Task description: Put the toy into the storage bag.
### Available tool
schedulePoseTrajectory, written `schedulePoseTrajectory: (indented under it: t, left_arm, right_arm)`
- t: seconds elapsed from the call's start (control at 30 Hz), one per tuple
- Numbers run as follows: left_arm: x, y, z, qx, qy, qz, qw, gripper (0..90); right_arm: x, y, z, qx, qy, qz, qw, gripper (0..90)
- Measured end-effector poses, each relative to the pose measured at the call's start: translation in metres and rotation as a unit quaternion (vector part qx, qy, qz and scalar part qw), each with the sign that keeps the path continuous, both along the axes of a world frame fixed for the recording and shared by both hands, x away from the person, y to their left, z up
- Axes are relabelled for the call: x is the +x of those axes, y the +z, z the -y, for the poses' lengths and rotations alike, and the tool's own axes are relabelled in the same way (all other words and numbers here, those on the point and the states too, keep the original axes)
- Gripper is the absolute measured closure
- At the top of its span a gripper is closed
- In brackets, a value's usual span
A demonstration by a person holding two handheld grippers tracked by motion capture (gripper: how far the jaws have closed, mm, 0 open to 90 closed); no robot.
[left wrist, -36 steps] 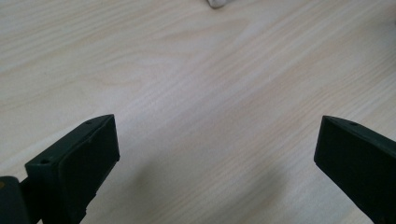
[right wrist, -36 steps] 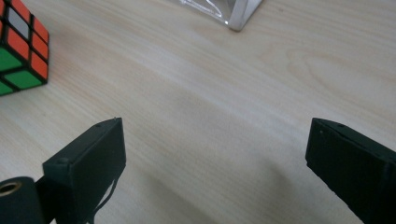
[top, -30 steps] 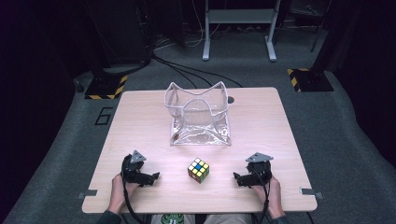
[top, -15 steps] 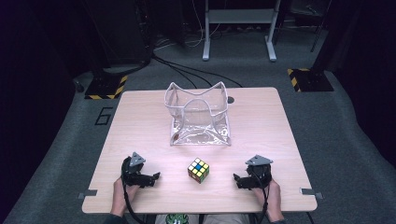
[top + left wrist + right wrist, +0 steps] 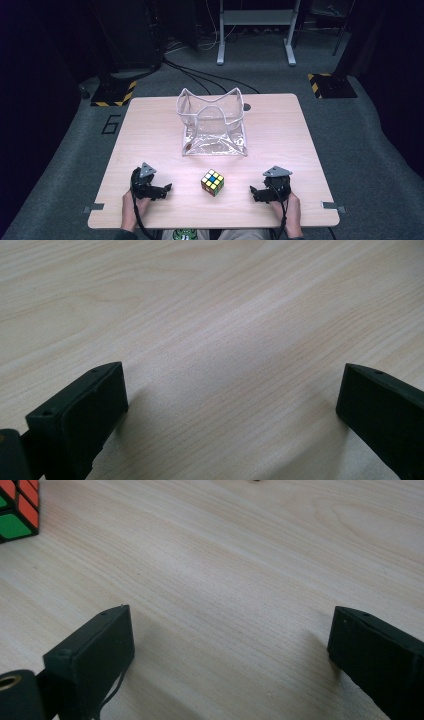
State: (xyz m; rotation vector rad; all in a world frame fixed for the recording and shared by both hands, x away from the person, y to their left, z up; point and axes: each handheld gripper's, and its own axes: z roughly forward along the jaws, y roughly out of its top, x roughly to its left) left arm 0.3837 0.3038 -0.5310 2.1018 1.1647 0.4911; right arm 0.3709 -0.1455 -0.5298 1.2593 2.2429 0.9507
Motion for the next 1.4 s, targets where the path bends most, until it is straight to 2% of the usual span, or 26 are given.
schedulePoseTrajectory:
  t: [0.3,0.43,0.73,0.87,0.97,1.07,1.4]
  left_arm:
    - [0.000,0.000,0.001,0.000,0.009,0.000,1.0000,0.1]
    - [0.000,0.000,0.002,0.001,0.016,-0.002,0.9999,0.1]
    - [0.000,0.001,0.001,0.005,0.013,-0.002,0.9999,0.2]
    - [0.000,0.001,0.001,0.006,0.012,-0.001,0.9999,0.4]
    - [0.000,0.001,0.001,0.006,0.012,-0.001,0.9999,0.4]
    - [0.000,0.000,0.002,0.005,0.013,-0.001,0.9999,0.4]
    - [0.000,0.000,0.002,0.005,0.013,-0.001,0.9999,0.4]
  right_arm:
    - [0.000,0.000,-0.001,0.000,-0.007,-0.003,1.0000,2.7]
    - [0.002,0.000,-0.001,-0.001,-0.027,-0.007,0.9996,0.0]
    - [0.001,0.000,-0.002,-0.005,-0.042,-0.004,0.9991,0.0]
    - [0.002,0.002,-0.003,-0.013,-0.031,-0.003,0.9994,0.0]
    - [0.002,0.003,-0.003,-0.014,-0.034,-0.001,0.9993,0.0]
    - [0.002,0.006,-0.003,0.004,-0.019,0.001,0.9998,0.0]
    - [-0.001,0.017,-0.014,0.012,0.009,-0.001,0.9999,0.0]
